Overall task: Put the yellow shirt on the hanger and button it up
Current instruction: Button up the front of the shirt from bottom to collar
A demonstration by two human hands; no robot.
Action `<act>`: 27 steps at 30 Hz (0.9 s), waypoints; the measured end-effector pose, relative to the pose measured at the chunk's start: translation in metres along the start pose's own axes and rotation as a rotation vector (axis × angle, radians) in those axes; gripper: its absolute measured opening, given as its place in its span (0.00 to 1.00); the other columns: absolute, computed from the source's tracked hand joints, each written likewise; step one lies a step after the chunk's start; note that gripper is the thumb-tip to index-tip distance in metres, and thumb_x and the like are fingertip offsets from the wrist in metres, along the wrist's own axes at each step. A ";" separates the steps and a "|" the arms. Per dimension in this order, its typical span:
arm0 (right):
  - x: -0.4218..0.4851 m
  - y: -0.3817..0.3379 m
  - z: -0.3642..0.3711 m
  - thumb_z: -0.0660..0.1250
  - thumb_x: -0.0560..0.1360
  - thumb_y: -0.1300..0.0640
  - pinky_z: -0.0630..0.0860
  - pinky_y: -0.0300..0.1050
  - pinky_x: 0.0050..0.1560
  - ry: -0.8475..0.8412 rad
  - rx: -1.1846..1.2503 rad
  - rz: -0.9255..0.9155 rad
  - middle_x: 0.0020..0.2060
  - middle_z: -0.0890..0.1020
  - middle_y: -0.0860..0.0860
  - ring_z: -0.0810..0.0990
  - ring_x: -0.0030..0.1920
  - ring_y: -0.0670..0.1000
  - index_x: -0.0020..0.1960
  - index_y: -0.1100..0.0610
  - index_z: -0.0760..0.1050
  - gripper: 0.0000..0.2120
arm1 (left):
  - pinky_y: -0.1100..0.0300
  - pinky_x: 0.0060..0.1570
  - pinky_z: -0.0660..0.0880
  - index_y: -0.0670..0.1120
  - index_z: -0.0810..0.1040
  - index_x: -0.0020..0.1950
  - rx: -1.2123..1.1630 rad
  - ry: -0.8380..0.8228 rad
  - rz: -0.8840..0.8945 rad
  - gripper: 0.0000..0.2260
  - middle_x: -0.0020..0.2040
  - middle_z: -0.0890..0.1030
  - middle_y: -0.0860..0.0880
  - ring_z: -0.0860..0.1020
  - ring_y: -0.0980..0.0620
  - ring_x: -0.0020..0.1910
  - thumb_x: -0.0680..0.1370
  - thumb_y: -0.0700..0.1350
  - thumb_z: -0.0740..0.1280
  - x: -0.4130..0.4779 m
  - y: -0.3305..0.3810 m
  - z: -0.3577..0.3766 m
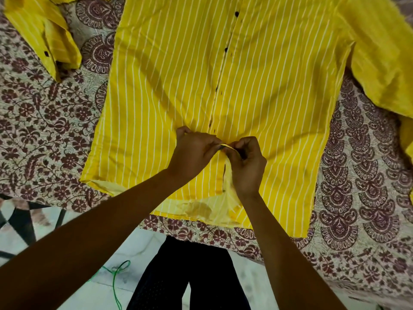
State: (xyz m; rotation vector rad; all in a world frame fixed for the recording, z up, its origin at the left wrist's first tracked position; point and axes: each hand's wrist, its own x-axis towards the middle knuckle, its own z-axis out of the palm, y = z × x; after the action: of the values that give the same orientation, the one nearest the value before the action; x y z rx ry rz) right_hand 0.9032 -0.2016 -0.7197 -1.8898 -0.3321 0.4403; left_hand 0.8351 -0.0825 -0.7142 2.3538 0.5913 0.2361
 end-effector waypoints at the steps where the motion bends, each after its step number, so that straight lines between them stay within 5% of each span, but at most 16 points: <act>1: 0.000 0.001 -0.001 0.70 0.71 0.66 0.73 0.40 0.37 -0.015 -0.009 -0.012 0.34 0.76 0.45 0.77 0.34 0.42 0.42 0.53 0.70 0.12 | 0.59 0.51 0.54 0.48 0.83 0.47 -0.026 -0.009 -0.019 0.14 0.43 0.85 0.51 0.81 0.51 0.42 0.75 0.54 0.61 0.000 0.000 0.000; 4: 0.001 0.003 -0.006 0.69 0.72 0.66 0.72 0.29 0.44 -0.050 -0.053 -0.041 0.39 0.80 0.45 0.78 0.41 0.35 0.48 0.61 0.77 0.06 | 0.59 0.51 0.54 0.47 0.83 0.46 -0.083 -0.035 -0.032 0.10 0.40 0.85 0.50 0.81 0.50 0.40 0.73 0.50 0.65 0.003 0.003 -0.001; 7: 0.000 0.005 -0.010 0.68 0.73 0.64 0.72 0.28 0.46 -0.044 -0.149 -0.074 0.43 0.82 0.54 0.78 0.44 0.39 0.48 0.62 0.80 0.05 | 0.60 0.47 0.54 0.48 0.82 0.41 -0.017 -0.048 0.072 0.09 0.39 0.85 0.51 0.82 0.51 0.39 0.71 0.51 0.65 0.007 0.006 -0.001; 11: -0.004 0.007 -0.009 0.66 0.73 0.64 0.71 0.27 0.45 -0.021 -0.212 -0.096 0.44 0.83 0.55 0.78 0.45 0.42 0.48 0.62 0.81 0.06 | 0.59 0.49 0.57 0.49 0.81 0.39 -0.020 -0.047 0.131 0.09 0.38 0.84 0.53 0.82 0.53 0.37 0.70 0.51 0.64 0.006 0.004 0.001; 16: -0.003 0.007 -0.005 0.66 0.73 0.65 0.75 0.41 0.47 -0.008 -0.298 -0.206 0.45 0.83 0.58 0.81 0.46 0.51 0.49 0.64 0.80 0.07 | 0.61 0.50 0.59 0.47 0.81 0.42 -0.187 0.007 -0.082 0.06 0.38 0.83 0.53 0.77 0.58 0.40 0.71 0.48 0.68 0.003 0.003 0.009; 19: 0.004 0.007 -0.005 0.65 0.74 0.67 0.73 0.33 0.51 -0.033 -0.285 -0.225 0.46 0.83 0.58 0.79 0.48 0.48 0.50 0.65 0.80 0.07 | 0.64 0.45 0.72 0.44 0.81 0.43 -0.360 0.011 -0.186 0.08 0.37 0.83 0.49 0.79 0.58 0.41 0.71 0.47 0.68 0.007 0.002 0.011; 27: 0.010 0.004 -0.007 0.64 0.75 0.65 0.67 0.22 0.48 -0.082 -0.257 -0.208 0.45 0.83 0.59 0.78 0.47 0.47 0.50 0.65 0.80 0.08 | 0.71 0.45 0.72 0.42 0.81 0.44 -0.419 0.014 -0.180 0.04 0.38 0.82 0.52 0.80 0.62 0.40 0.73 0.42 0.69 0.007 0.001 0.012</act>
State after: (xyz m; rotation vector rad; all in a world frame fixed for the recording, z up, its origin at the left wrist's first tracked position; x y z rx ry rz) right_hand 0.9154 -0.2043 -0.7222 -2.0623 -0.6598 0.3472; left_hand 0.8459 -0.0866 -0.7226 1.8860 0.6832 0.2654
